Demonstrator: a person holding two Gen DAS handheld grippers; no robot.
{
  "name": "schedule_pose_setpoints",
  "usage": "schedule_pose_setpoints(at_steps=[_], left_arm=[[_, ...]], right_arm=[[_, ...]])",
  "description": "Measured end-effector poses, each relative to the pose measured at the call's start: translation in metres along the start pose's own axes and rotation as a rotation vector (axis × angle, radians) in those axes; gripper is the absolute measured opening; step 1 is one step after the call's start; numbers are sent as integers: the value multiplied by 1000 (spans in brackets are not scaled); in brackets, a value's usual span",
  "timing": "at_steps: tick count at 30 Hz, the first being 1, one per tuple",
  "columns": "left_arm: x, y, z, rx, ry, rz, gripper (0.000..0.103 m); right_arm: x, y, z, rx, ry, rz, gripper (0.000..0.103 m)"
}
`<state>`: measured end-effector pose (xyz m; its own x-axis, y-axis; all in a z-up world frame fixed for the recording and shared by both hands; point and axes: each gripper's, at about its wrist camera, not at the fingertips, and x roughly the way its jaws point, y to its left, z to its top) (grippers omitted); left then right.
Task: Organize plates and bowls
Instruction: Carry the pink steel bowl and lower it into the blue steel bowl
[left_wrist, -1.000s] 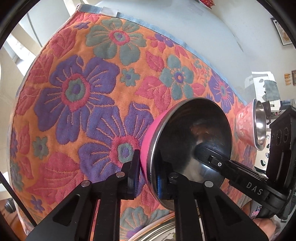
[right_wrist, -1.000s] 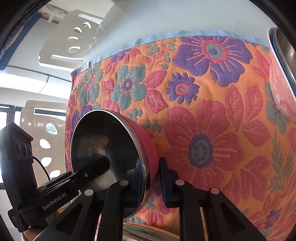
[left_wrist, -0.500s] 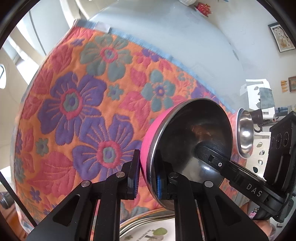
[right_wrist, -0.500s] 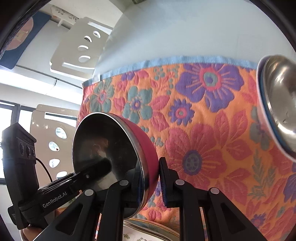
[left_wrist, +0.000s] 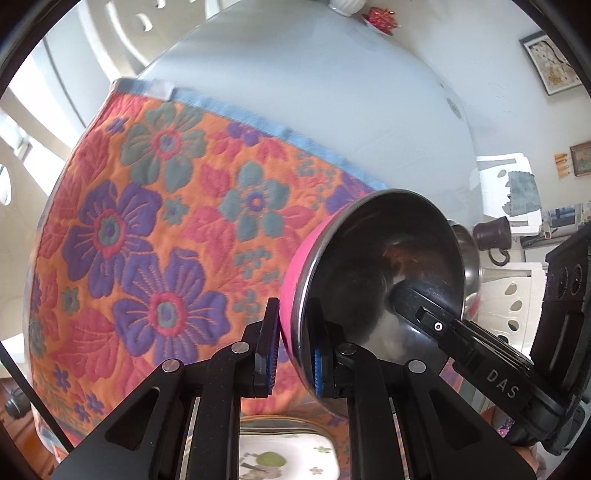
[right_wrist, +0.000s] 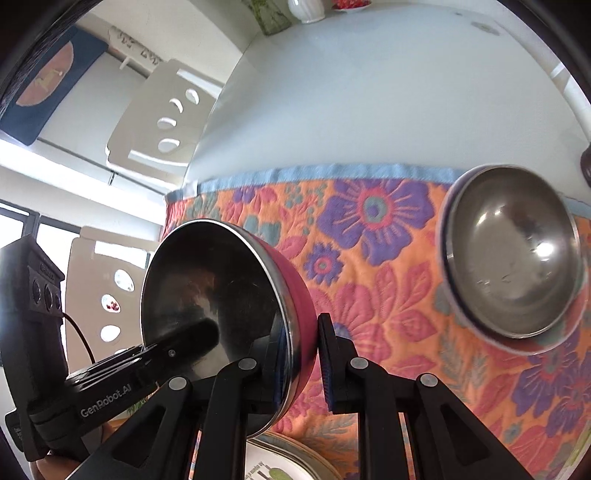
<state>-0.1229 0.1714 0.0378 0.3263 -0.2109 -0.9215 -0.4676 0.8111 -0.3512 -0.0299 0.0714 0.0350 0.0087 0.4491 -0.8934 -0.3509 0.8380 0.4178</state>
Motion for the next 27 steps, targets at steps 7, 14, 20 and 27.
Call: schedule_pose_setpoints(at_steps=[7,14,20,27], left_arm=[[1,-35,4,45,-8,5,12],[11,-70,6,81,-1,16,12],[23,-100,8,111,9,8,12],[40,-136,13,162,17,4,12]], right_arm=[[-23,-23,7,13,-38,-6,16],[-41,-50,8,53,-68,-17,16],[-58,-74,8,82,-93,-32,16],[-71,-108,4,139,-118,-37,16]])
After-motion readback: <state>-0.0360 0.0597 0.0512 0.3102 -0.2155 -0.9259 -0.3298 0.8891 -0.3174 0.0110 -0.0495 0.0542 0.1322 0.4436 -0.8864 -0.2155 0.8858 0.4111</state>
